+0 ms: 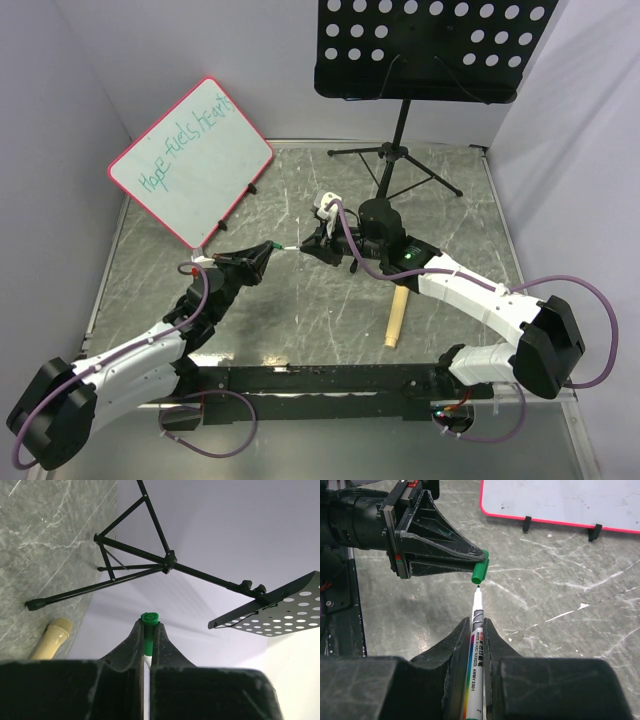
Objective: Write a sentence on the whiteboard
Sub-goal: Insert the whiteboard marker without the cap into the pen cap.
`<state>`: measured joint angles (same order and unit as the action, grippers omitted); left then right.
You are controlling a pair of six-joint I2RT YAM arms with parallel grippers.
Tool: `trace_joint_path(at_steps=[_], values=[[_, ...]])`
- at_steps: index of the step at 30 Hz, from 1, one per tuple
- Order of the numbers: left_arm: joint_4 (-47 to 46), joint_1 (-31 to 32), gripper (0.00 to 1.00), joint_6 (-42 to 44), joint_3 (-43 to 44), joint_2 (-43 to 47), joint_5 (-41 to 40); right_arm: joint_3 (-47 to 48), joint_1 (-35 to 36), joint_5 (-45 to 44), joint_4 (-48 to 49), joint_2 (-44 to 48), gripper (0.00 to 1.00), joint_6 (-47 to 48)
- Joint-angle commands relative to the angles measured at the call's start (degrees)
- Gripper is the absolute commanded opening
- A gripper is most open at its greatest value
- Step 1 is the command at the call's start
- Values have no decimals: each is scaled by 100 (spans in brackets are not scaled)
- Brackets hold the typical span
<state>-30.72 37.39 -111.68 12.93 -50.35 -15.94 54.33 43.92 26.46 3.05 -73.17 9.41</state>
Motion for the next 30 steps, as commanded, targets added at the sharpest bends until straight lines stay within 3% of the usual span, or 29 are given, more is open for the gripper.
trace_joint_path(at_steps=[1, 30], values=[[-162, 23, 1, -1989, -54, 113, -84, 52, 46, 8, 284, 154, 0, -62], [-338, 32, 1, -2033, -80, -10, -32, 69, 90, 141, 231, 189, 0, -44]])
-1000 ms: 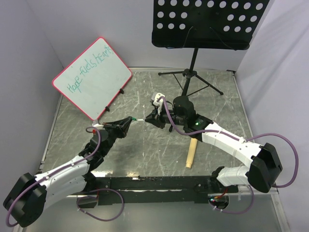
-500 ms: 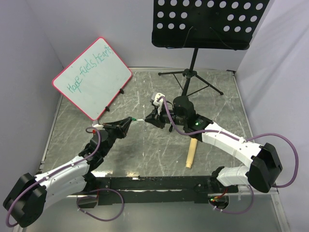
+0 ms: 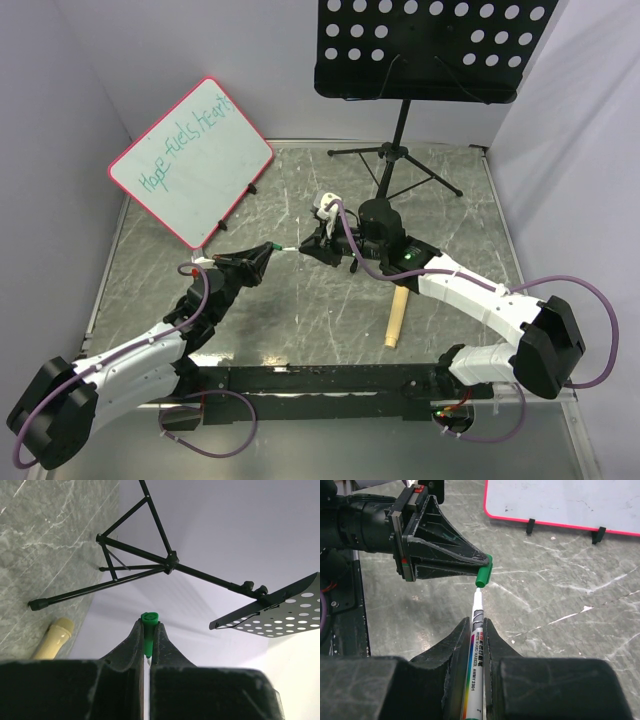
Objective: Write a sentence on the whiteboard
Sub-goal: Insert the whiteboard marker without the cap into the pen cap.
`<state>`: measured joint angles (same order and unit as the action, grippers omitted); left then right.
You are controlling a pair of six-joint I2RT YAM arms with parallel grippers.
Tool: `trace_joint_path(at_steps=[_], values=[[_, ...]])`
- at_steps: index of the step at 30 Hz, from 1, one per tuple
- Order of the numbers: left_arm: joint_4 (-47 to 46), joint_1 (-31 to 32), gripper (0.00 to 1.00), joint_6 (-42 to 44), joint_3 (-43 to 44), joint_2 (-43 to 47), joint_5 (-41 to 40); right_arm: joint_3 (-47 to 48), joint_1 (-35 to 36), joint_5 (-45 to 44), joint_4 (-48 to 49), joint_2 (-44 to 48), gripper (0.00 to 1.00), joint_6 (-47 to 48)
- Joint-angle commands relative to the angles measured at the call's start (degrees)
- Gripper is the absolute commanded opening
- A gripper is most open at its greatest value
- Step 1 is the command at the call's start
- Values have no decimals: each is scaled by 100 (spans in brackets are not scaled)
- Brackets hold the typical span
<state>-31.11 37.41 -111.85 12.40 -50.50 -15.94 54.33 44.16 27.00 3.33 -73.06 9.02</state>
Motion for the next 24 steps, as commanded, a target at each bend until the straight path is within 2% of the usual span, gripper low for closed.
trace_joint_path(at_steps=[1, 15, 24], values=[[-316, 30, 1, -2016, -27, -21, -32, 69, 58, 68, 212, 160, 0, -14], [-404, 30, 1, -1998, 34, -30, 30, -18, 295, -432, 475, 2, 0, 83], [-439, 30, 1, -2007, 139, 58, -5, -308, 532, -995, 1002, -16, 0, 408]])
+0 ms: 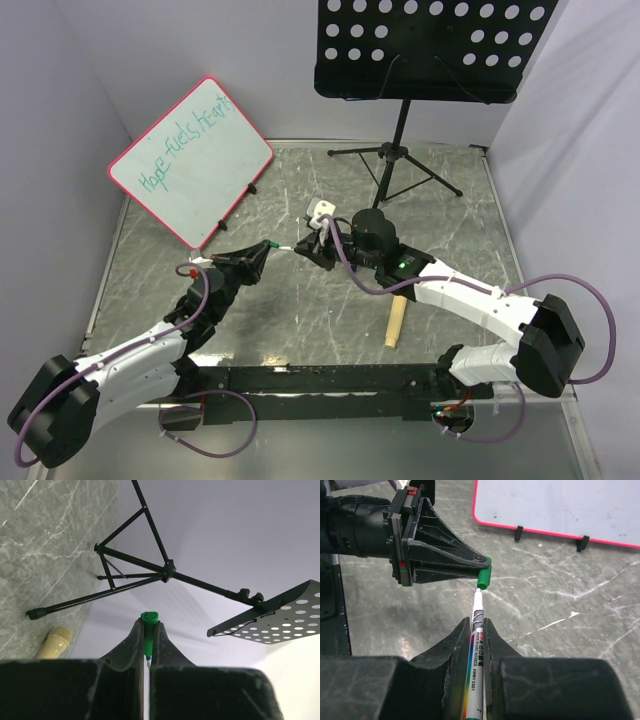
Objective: Write a sentence on the whiteboard
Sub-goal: Insert the whiteboard marker without the cap into the pen cap.
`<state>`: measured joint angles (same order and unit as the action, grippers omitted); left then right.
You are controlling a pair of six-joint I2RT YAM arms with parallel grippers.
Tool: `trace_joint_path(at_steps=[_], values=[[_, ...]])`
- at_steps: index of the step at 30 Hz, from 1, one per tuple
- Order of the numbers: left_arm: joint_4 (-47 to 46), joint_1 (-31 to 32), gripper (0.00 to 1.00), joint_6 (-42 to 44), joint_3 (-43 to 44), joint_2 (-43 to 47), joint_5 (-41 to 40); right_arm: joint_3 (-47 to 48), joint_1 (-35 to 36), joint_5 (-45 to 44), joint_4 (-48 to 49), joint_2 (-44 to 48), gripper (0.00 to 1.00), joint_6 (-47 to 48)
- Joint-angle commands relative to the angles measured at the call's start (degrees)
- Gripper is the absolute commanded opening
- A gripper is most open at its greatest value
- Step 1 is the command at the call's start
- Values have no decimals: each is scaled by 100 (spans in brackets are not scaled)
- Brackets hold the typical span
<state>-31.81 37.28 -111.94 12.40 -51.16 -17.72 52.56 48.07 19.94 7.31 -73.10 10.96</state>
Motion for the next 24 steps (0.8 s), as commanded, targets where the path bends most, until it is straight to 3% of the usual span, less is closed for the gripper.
trace_joint_path(at_steps=[1, 16, 24], values=[[-378, 52, 1, -1990, 131, 150, 172, -149, 141, -324, 648, -11, 0, 213], [-361, 52, 1, -2069, -45, 308, 84, -96, 150, -246, 728, 86, 0, 170], [-694, 43, 1, -2113, 60, 106, 58, -316, 518, -816, 1254, -64, 0, 362]])
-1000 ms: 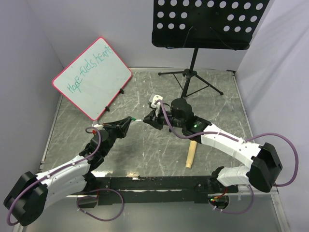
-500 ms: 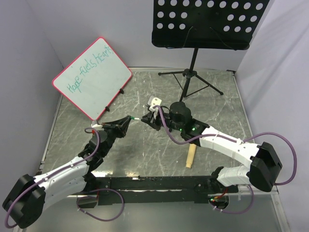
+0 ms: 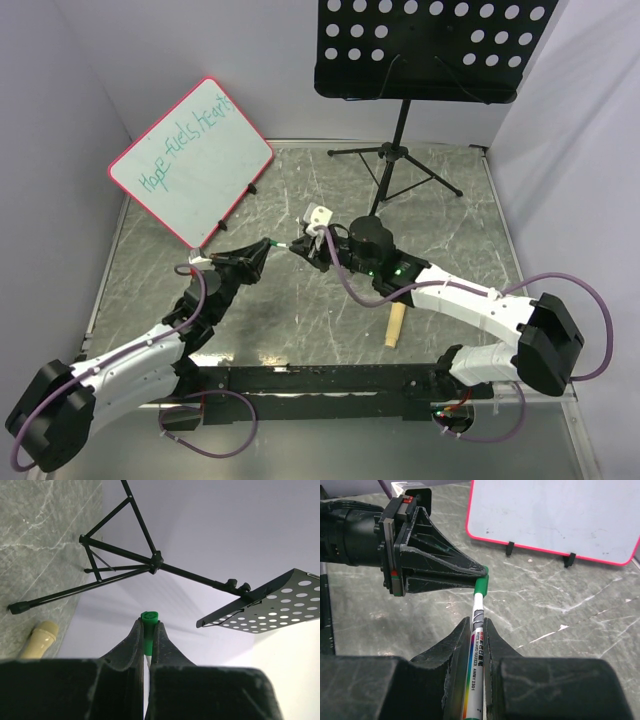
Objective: Write a sentence on the whiteboard
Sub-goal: Insert the whiteboard marker without the cap into the pen cap.
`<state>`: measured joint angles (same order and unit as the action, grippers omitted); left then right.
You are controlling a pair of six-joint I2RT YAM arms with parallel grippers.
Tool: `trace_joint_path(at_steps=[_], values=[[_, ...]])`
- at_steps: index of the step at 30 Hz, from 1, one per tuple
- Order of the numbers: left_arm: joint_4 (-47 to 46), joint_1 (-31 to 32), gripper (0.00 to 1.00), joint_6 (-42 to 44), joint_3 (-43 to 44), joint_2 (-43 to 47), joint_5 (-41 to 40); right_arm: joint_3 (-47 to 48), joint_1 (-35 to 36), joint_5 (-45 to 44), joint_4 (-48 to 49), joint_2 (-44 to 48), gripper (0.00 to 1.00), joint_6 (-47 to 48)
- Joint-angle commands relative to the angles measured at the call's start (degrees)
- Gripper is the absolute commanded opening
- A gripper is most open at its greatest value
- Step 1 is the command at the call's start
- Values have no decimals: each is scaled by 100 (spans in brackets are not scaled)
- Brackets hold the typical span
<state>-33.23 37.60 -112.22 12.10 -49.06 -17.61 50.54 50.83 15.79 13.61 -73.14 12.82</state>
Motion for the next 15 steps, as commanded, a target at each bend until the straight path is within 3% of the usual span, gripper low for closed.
trace_joint_path(at_steps=[1, 8, 15], values=[[-605, 19, 1, -2102, 91, -139, 38, -158, 304, -584, 739, -68, 0, 212], [-702, 10, 1, -1953, 275, -148, 20, -449, 542, -1078, 1337, -200, 0, 405], [-903, 10, 1, -1592, 504, -437, 371, -405, 569, -955, 1557, -376, 0, 476]])
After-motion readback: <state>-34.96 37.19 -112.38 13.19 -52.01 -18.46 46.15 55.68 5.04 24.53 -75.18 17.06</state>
